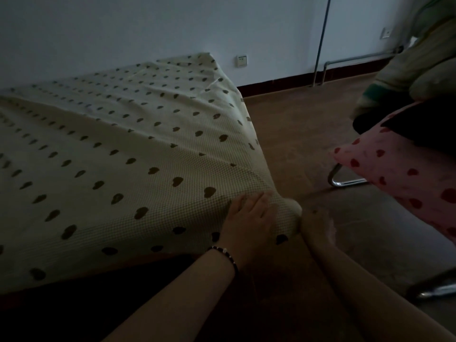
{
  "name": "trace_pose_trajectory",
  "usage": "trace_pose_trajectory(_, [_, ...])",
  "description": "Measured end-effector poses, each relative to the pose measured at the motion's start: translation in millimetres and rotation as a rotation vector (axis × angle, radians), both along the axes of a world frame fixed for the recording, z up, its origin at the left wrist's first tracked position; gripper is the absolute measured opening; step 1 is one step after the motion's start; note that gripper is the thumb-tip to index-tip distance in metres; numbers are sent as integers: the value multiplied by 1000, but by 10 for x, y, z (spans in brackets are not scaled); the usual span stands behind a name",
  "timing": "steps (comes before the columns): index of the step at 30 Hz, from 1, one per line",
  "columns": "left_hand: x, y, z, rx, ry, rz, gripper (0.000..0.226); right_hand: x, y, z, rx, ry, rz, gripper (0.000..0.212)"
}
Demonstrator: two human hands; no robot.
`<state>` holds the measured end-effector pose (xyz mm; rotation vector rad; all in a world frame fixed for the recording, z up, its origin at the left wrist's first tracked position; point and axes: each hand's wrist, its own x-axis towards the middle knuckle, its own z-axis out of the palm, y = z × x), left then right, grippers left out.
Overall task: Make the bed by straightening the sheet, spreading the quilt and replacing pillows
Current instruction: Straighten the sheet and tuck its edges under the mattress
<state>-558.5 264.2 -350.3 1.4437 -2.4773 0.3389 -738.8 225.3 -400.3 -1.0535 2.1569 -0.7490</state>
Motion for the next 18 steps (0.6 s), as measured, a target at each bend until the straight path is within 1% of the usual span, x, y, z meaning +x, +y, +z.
trace_pose_trajectory(1, [46,-5,26,10,-6,21,40,80,7,90,-54,65,15,45])
trace_pose_trajectory(3, [141,-17,82,6,-27,74,44,256,15,221,-215,178,142,42])
trace_pose_trajectory(4, [185,-16,104,6,-29,108,45,351,2,282,-298,190,225,44])
trace_pose_trajectory(6, [295,1,128,24,-14,183,47,536,-18,412,-423,139,436,62])
trace_pose_trajectory(7, [326,13,110,50,-13,206,52,596,-7,455,-440,93,478,68])
trace_pose_trajectory(8, [381,22,108,75,-33,224,59,671,-21,493,-438,65,487,66])
trace_pose_trajectory(9, [408,43,60,108,-70,224,68,697,-20,499,-430,65,444,59])
trace_pose_trajectory(10, [446,63,29,126,-116,219,79,727,-27,482,-440,5,366,52])
trace_pose_trajectory(11, [473,88,0,128,-164,208,90,733,-34,437,-418,-7,319,47])
trace_pose_trajectory(13, [481,135,-37,106,-210,164,101,693,-43,323,-276,-95,236,47])
trace_pose_trajectory(14, [464,157,-56,91,-215,131,102,657,-46,217,-241,-65,237,52])
trace_pose_trajectory(15, [439,174,-91,76,-222,102,105,638,4,170,-236,2,284,57])
trace_pose_trajectory(16, [413,190,-130,71,-228,88,111,623,53,106,-265,35,338,63])
trace_pose_trajectory(17, [385,207,-168,73,-230,85,118,625,104,60,-287,128,432,69])
trace_pose_trajectory(18, [355,233,-215,72,-225,90,123,624,159,37,-314,173,500,75])
